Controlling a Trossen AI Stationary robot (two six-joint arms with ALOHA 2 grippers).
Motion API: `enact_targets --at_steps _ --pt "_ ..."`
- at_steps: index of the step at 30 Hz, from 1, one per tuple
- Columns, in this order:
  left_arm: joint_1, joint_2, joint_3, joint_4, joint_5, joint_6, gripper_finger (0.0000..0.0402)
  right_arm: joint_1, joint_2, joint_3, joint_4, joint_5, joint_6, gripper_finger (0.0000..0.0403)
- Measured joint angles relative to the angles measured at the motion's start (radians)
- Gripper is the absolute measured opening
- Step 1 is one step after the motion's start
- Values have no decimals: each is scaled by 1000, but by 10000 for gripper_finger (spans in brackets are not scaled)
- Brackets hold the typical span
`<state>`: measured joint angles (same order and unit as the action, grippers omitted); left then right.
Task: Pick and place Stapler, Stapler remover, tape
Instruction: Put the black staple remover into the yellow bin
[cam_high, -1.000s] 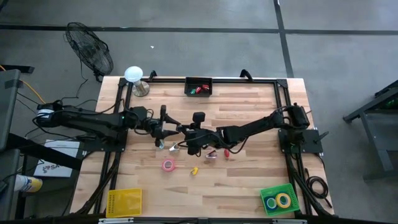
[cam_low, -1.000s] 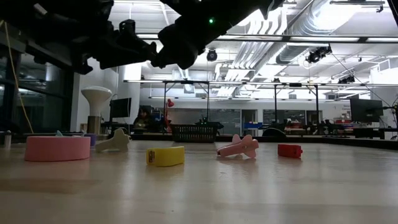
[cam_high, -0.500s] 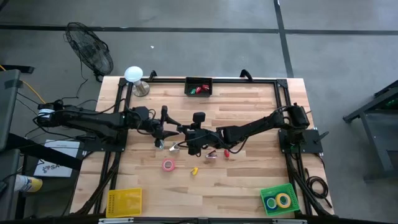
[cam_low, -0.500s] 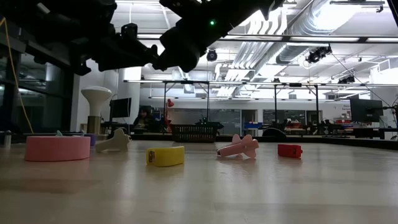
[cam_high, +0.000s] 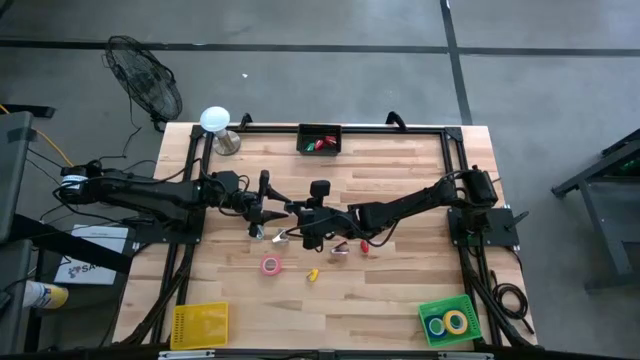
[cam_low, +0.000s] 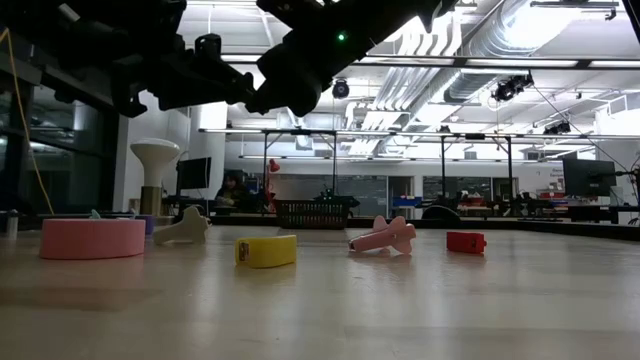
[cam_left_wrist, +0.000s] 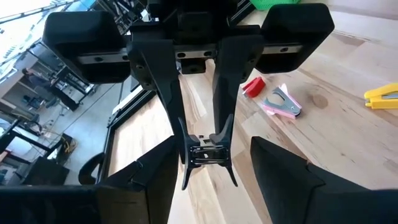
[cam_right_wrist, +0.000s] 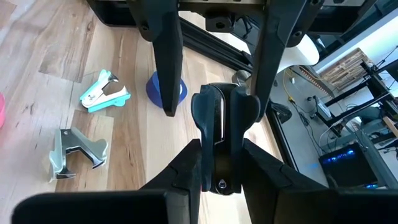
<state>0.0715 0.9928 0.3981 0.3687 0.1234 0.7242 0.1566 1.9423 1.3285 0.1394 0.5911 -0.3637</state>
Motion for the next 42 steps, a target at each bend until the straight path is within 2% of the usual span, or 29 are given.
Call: enact_targets --at_steps 3,11,18,22,29,35,37,42 --pt "0 0 0 2 1 -14 171 0 0 0 0 0 0 76" --pt "0 0 0 4 -4 -32 80 0 0 -1 -4 -2 2 76" --pt "0 0 -1 -1 -2 -32 80 0 0 -1 -7 -7 19 81" --pt "0 0 -1 -5 2 -25 80 1 0 -1 -8 8 24 125" --pt "0 -1 0 -27 -28 -21 81 33 0 -1 -21 174 51 179" --pt "-1 -23 -3 -183 -9 -32 82 78 -3 -1 -133 312 126 191" --pt "0 -44 -2 -259 18 -52 82 94 -3 -1 -188 324 174 191" --pt "0 -140 -2 -442 164 -104 82 122 -3 -1 -315 293 321 192"
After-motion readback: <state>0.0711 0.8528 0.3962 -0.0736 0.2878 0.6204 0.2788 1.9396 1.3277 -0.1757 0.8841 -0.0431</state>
